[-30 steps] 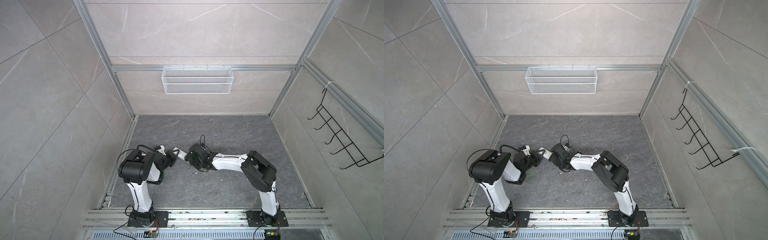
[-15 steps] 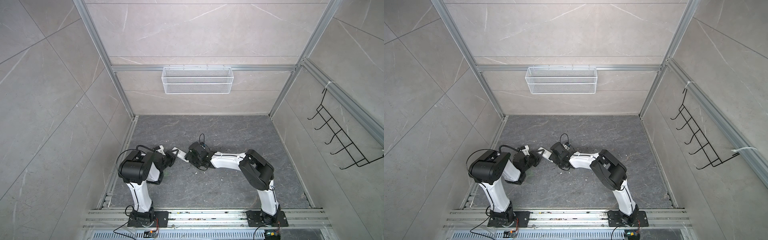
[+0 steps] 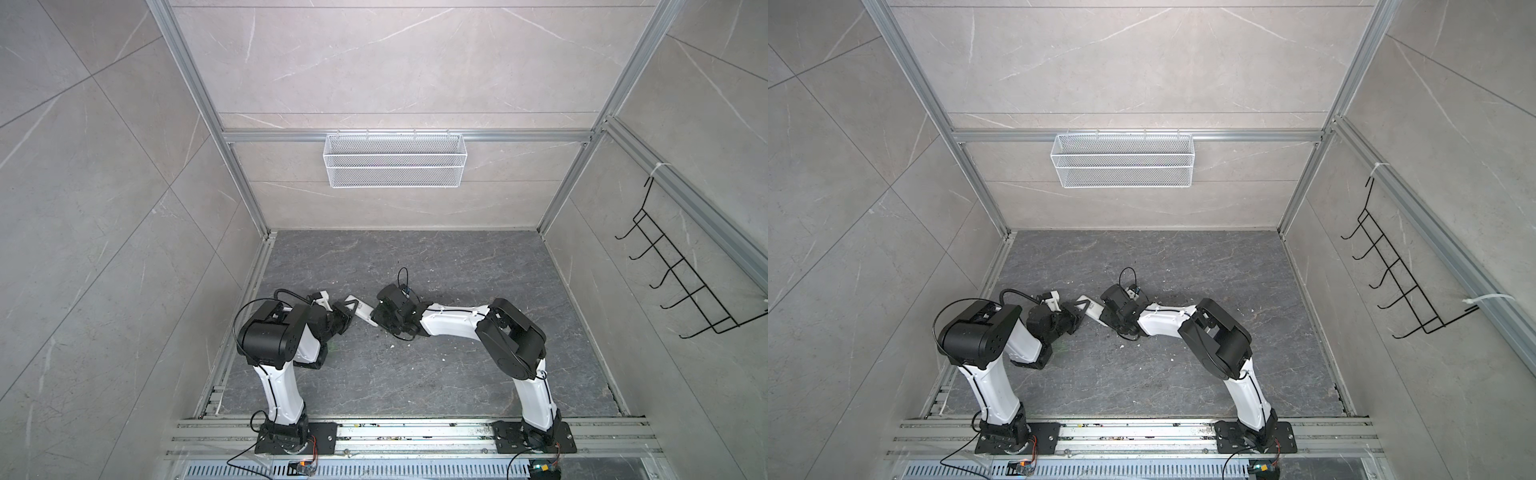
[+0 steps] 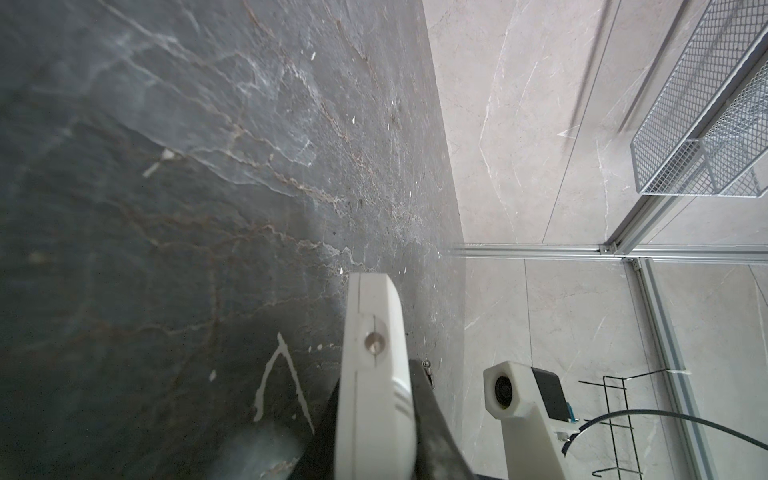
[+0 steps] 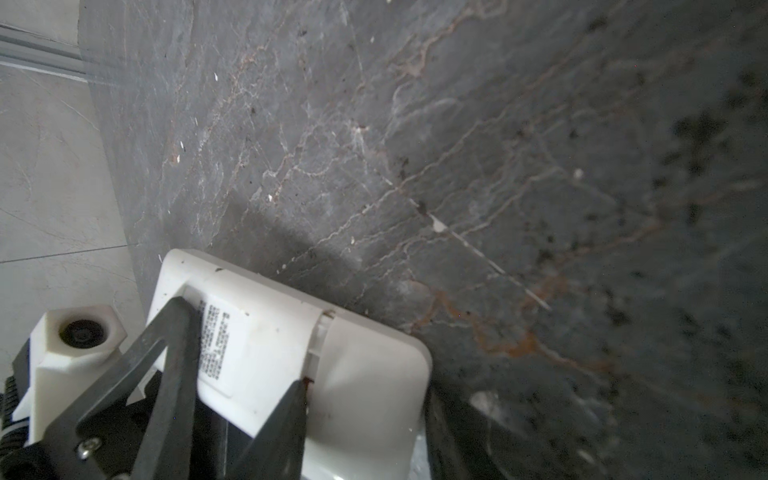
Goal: Load the batteries into the remote control
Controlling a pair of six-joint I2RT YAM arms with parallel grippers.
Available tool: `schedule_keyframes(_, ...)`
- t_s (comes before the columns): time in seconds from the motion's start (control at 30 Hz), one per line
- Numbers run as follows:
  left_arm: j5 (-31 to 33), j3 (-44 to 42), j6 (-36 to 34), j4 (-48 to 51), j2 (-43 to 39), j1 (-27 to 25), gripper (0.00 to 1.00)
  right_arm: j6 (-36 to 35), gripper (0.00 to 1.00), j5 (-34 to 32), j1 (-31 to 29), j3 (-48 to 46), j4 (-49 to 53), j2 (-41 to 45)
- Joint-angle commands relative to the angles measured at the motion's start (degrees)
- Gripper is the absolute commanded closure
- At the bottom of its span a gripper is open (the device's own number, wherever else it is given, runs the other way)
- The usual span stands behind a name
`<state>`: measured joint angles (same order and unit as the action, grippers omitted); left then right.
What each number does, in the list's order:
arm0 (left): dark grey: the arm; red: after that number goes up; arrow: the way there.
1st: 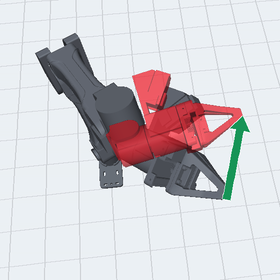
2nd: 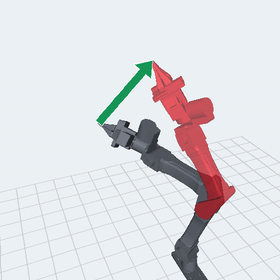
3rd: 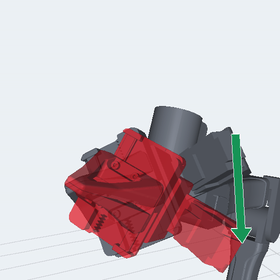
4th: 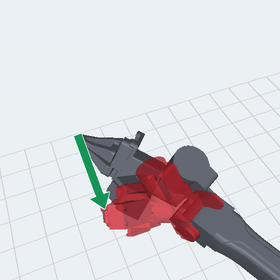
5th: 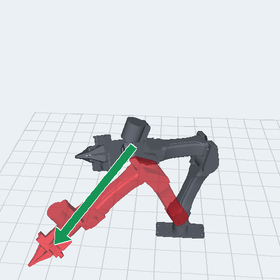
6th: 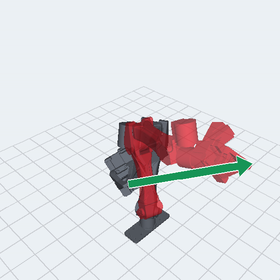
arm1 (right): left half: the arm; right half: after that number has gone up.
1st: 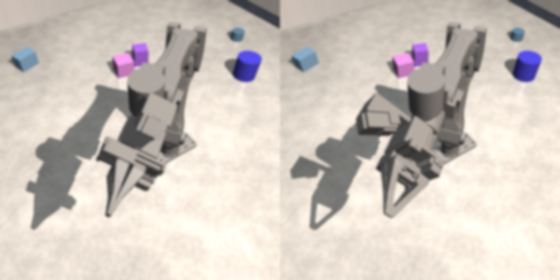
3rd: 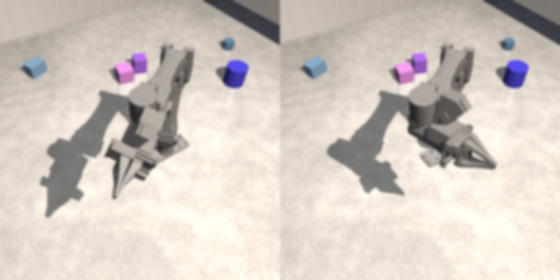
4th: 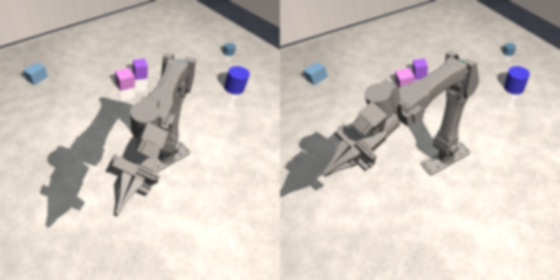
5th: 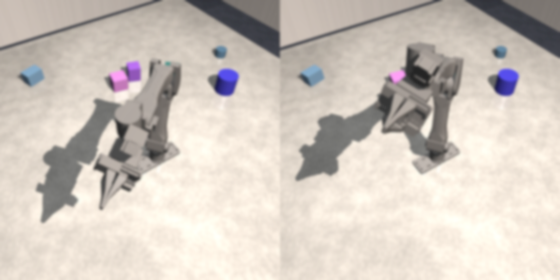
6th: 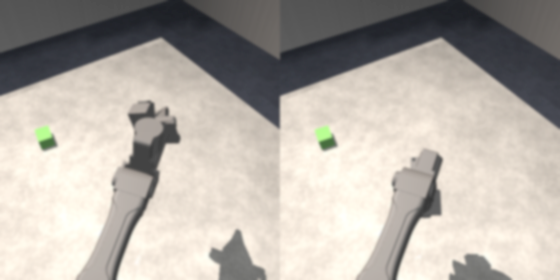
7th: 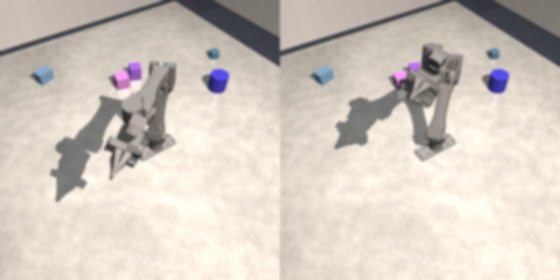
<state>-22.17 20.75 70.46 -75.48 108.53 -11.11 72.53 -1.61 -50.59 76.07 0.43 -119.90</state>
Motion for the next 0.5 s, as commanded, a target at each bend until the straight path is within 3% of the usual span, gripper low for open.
schedule_keyframes(0.0,-1.1,0.8,-1.0,-5.5,-2.0,0.0,1.0,-3.5,0.56,-1.7,0.0,-2.0,8.1,0.0)
schedule_keyframes(0.47,-1.1,1.0,-0.9,-5.5,-1.5,0.0,1.0,-8.7,0.57,-4.5,0.0,2.1,15.0,1.5)
